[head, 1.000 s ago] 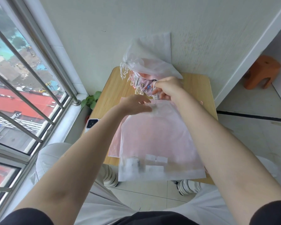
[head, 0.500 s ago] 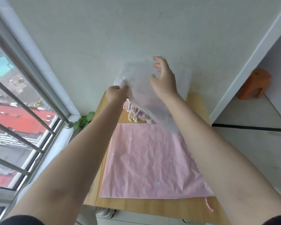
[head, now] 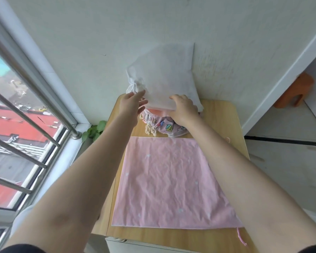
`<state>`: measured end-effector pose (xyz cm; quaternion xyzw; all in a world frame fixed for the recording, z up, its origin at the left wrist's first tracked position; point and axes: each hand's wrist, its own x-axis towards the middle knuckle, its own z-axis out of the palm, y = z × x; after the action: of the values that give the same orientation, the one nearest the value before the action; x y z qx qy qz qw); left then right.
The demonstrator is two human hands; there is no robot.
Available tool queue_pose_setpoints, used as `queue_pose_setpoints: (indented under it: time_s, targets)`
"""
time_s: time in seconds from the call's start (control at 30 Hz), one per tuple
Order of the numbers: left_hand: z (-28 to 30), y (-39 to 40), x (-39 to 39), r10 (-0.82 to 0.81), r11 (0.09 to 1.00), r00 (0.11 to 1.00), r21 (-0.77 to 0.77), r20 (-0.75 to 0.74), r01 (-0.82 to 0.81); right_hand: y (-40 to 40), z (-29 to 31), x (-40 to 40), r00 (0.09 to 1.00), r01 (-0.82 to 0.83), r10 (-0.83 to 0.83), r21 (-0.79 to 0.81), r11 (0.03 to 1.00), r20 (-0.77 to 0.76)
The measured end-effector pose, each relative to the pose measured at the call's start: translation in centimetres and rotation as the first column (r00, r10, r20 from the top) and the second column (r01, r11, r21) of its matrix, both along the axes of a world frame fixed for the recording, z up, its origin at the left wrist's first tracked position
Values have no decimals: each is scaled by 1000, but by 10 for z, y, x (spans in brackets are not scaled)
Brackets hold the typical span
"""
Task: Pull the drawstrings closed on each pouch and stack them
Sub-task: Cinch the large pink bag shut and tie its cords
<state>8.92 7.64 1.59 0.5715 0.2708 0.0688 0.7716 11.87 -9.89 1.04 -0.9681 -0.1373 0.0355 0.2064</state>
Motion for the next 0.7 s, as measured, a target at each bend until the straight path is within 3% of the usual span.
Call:
queue_pose_setpoints:
  time_s: [0.1,0.23,0.3,0.33,0.4,0.47,0.57,0.63,0.7]
  targets:
    - [-1,-1,-12,-22,996,999,87,-25,24,-2,1,-7,1000,9,-9,31,999,9]
    - [-5,-14,-33,159,973,985,180,-67,-145,-13,-2,-26,983,149,-160,117,982,95]
    - [-22,-22,-46,200,923,973,355,-118,-147,-25,-13,-36,955,276,-287,133,952,77]
    - [-33,-28,-54,132,878,974,478,-184,-28,-31,-21,-42,948,315,-318,98,944,13]
    - [-55,-42,-69,-129,678,905,629,-405,379,-44,-41,-54,932,321,-323,-45,946,-163]
    - [-76,-54,-82,-304,358,741,649,-599,672,-54,-59,-65,908,255,-307,-206,945,-286]
    - [-88,-63,-102,-339,31,627,657,-702,753,-60,-81,-76,896,193,-296,-309,931,-332]
    - [-93,-66,-113,-302,-94,618,668,-726,738,-61,-91,-83,917,179,-275,-319,931,-290]
    - [-91,-71,-120,-254,-155,618,662,-744,734,-60,-96,-89,935,167,-251,-314,935,-250]
